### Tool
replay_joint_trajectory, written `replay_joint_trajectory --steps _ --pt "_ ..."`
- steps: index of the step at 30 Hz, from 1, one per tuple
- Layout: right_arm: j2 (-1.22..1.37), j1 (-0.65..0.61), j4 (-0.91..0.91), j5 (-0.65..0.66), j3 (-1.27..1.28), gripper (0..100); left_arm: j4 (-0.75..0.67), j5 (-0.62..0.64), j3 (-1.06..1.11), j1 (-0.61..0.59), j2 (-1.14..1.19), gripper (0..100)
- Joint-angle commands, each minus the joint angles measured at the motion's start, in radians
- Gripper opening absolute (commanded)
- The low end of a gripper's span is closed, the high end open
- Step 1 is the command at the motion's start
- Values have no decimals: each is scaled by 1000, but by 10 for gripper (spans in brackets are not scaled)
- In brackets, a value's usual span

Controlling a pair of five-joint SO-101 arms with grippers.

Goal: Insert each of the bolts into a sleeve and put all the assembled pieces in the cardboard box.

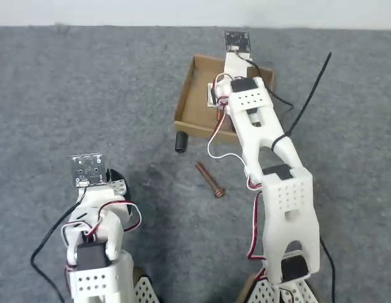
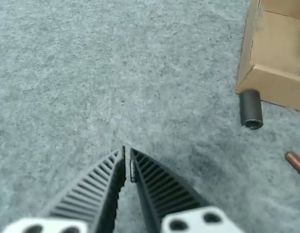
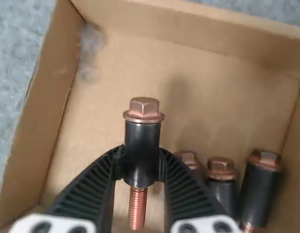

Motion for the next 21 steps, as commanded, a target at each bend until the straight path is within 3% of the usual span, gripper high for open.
replay_joint_trajectory --steps 1,7,14,21 --pt "2 7 142 -9 -204 9 3 -9 -10 -5 -18 12" --pt "104 5 320 89 -384 9 3 -9 -10 -5 -18 12" --pt "189 5 430 101 -512 14 3 -9 -10 -5 -18 12" --pt "203 4 437 97 -542 162 5 -9 -10 -5 -18 12"
